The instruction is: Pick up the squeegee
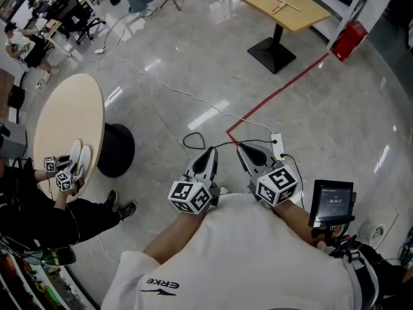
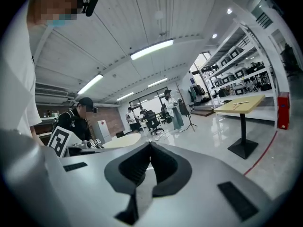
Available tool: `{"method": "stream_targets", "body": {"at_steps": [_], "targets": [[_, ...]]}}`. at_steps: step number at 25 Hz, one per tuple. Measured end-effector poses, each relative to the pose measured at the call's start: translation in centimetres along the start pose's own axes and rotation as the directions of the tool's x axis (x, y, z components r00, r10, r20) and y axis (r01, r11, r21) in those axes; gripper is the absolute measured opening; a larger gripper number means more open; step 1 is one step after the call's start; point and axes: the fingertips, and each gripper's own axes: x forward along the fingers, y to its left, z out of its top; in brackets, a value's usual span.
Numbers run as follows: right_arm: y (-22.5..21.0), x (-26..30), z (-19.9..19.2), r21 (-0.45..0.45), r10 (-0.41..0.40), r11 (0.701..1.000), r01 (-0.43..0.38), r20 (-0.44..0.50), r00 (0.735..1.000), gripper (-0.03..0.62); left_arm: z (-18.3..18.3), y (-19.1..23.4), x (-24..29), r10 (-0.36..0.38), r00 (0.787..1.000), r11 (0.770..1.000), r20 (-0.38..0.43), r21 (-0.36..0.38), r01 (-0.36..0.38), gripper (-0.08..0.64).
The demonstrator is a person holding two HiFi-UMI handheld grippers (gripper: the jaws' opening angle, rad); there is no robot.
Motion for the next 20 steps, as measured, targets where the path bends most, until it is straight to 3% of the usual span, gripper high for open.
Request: {"method": "stream_targets", "body": {"at_steps": [13, 20], "targets": [[0.6, 6.4, -1.1, 0.007, 0.002, 1.000, -0.002, -0.027, 1.000, 0.005, 1.4, 6.1, 0.3, 0.009, 1.000, 1.000, 0.007, -0.017, -0.009, 0.003], [1.3, 7.9, 1.0, 0.006, -0.013, 1.000, 0.014, -0.036, 0.999, 0.005, 4.2, 6.9, 0.1, 0.010, 1.000, 0.999, 0.015, -0.033, -0.010, 0.003]]}}
